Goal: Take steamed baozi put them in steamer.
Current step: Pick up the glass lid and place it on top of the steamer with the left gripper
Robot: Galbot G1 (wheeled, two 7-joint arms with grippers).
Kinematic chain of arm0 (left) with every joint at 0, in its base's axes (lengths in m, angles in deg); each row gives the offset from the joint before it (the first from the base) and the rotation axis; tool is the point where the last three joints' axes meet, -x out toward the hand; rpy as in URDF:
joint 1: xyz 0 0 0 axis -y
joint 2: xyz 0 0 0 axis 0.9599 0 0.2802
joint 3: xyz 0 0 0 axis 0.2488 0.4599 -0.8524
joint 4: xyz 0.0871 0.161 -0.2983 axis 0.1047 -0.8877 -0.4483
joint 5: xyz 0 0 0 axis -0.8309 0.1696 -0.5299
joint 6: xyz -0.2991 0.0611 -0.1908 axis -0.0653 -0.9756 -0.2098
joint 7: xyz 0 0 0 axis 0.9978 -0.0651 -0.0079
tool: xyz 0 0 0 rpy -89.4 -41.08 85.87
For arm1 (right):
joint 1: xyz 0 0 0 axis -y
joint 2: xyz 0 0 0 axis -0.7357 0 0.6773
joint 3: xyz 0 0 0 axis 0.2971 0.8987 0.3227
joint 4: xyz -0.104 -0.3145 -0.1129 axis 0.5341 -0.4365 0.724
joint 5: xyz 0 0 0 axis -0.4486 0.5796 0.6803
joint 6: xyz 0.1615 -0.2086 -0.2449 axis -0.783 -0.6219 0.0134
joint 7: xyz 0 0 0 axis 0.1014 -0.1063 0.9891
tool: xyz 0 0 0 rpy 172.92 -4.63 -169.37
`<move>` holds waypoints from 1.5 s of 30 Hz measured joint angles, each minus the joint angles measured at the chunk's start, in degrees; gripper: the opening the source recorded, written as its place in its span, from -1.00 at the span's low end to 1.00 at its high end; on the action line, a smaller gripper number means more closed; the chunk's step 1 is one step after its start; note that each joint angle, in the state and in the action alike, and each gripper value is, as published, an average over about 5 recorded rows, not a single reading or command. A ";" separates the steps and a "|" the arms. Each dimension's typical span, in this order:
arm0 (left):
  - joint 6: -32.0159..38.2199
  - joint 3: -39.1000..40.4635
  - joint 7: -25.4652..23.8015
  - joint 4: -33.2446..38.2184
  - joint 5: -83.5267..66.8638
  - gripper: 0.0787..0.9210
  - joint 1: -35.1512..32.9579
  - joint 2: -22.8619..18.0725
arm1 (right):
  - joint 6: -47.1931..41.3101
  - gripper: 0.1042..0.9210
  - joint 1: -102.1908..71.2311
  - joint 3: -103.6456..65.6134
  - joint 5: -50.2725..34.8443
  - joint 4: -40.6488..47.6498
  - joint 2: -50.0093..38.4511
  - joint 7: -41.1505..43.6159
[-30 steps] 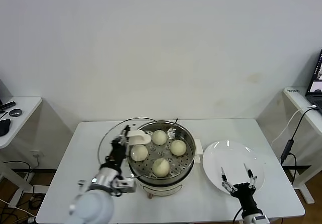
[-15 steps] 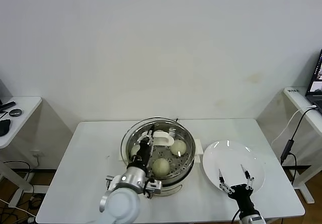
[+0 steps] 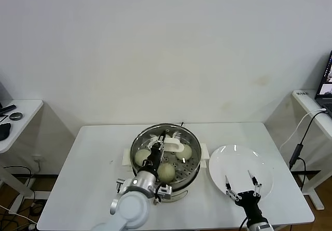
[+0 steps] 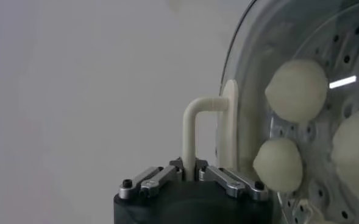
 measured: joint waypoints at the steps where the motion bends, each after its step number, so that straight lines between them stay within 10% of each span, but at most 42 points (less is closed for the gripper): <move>1: 0.01 0.04 0.08 -0.19 0.01 -0.79 0.06 -0.04 | 0.02 0.76 -0.02 0.01 -0.01 0.00 -0.01 0.00; 28: 0.29 -0.22 1.08 -2.05 -0.12 -0.78 -0.38 -1.20 | 0.15 0.76 -0.12 0.40 -0.44 0.12 -0.33 0.11; 45: 4.49 -7.34 7.08 8.01 -20.65 0.31 -9.98 1.24 | -0.23 0.76 -0.44 0.90 -0.32 -0.39 -0.31 0.16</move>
